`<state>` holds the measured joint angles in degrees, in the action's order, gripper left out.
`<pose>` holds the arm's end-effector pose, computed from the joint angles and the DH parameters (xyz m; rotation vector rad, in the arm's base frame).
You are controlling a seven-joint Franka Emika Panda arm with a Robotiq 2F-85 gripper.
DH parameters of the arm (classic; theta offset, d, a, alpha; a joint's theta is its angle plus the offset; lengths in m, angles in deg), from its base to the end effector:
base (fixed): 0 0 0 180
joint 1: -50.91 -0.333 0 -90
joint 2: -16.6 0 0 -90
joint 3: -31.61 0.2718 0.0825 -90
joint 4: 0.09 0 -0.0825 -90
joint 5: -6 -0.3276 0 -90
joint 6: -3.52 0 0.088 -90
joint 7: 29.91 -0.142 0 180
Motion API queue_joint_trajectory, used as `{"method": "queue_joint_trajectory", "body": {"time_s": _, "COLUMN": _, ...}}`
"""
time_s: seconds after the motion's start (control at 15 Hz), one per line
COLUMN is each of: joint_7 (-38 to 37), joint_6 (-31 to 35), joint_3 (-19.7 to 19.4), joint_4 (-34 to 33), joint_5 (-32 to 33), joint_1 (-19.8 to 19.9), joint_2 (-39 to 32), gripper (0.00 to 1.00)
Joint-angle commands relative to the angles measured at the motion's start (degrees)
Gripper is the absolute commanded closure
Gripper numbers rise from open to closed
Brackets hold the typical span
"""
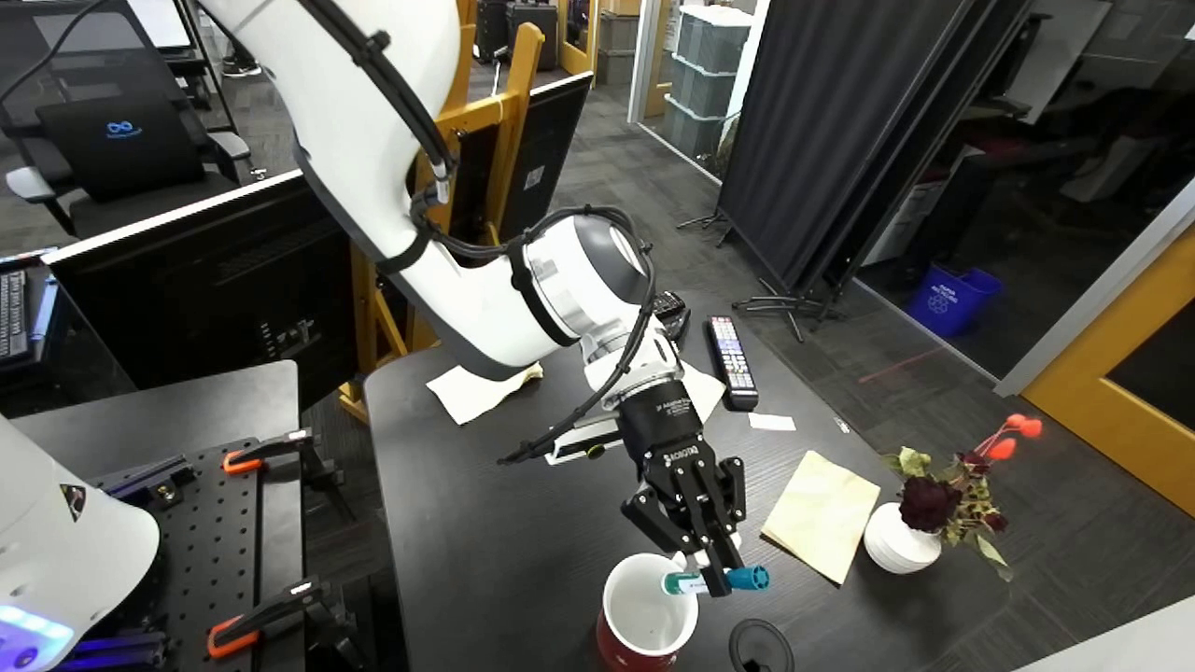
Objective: Put the marker in the mug
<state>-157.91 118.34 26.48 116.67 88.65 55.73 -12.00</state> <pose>0.5038 -0.1813 0.1930 1.6155 -1.2692 0.8505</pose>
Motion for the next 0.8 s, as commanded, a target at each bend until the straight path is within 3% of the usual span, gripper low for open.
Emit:
{"method": "queue_joint_trajectory", "body": {"time_s": 0.0, "joint_7": 0.1, "joint_6": -1.99, "joint_3": 0.42, "joint_4": -3.22, "joint_5": -0.68, "joint_1": 0.12, "joint_2": -3.09, "gripper": 0.95}}
{"method": "queue_joint_trajectory", "body": {"time_s": 0.53, "joint_7": -0.66, "joint_6": -0.92, "joint_3": 0.22, "joint_4": -0.35, "joint_5": 0.32, "joint_1": 0.4, "joint_2": -4.86, "gripper": 0.95}}
{"method": "queue_joint_trajectory", "body": {"time_s": 0.6, "joint_7": -0.76, "joint_6": -0.72, "joint_3": 0.18, "joint_4": 0.02, "joint_5": 0.43, "joint_1": 0.49, "joint_2": -4.84, "gripper": 0.55}}
{"method": "queue_joint_trajectory", "body": {"time_s": 0.73, "joint_7": -1.51, "joint_6": -0.45, "joint_3": -0.12, "joint_4": 0.76, "joint_5": 0.95, "joint_1": 0.76, "joint_2": -4.8, "gripper": 0.48}}
